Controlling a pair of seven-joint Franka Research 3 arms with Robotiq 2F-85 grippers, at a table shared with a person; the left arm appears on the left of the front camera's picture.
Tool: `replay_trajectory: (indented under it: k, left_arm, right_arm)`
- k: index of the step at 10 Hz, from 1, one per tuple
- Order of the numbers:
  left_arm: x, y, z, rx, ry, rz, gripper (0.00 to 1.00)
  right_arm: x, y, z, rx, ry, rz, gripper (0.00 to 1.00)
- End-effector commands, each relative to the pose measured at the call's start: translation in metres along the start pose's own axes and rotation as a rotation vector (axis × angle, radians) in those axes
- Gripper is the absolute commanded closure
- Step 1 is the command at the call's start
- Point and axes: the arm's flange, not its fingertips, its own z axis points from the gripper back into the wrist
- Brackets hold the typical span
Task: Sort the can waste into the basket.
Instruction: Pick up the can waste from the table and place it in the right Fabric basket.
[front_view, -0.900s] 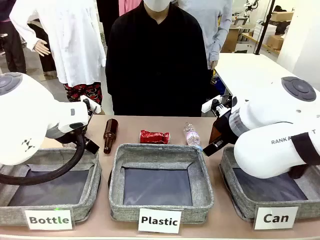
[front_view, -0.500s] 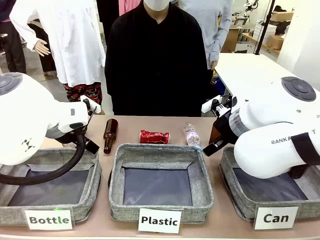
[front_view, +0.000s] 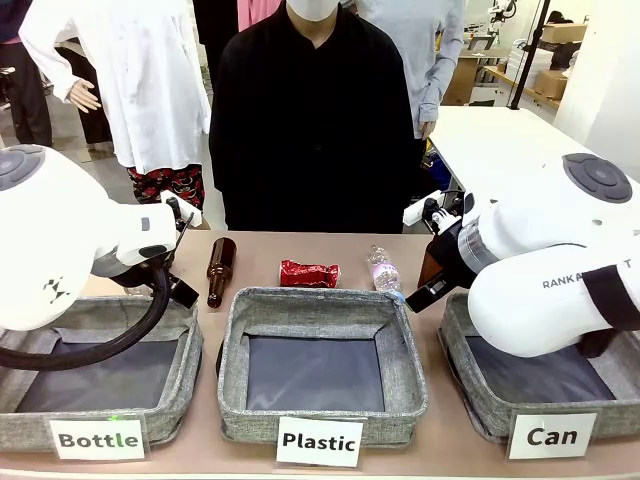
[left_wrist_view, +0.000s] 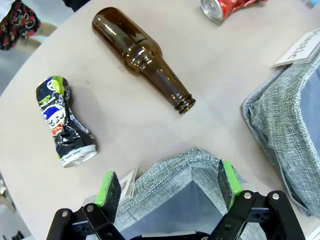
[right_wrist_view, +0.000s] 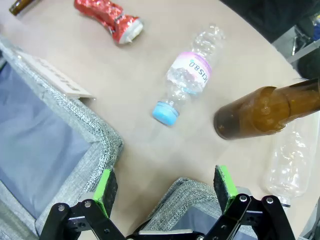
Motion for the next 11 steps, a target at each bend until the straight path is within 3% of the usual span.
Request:
replay_trajectory:
  k: [1,10,11]
  left_arm:
    - [0.0,0.0,0.0,0.0,0.0,0.0,0.0]
    - [0.0,0.0,0.0,0.0,0.0,0.0,0.0]
    - [0.001,0.0,0.015,-0.027,0.004,0.001,0.0]
  right_arm:
    - [0.0,0.0,0.0,0.0,0.0,-0.001,0.0]
    - [0.0,0.0,0.0,0.0,0.0,0.0,0.0]
    - [0.002,0.0,0.012,0.033,-0.011,0.002,0.0]
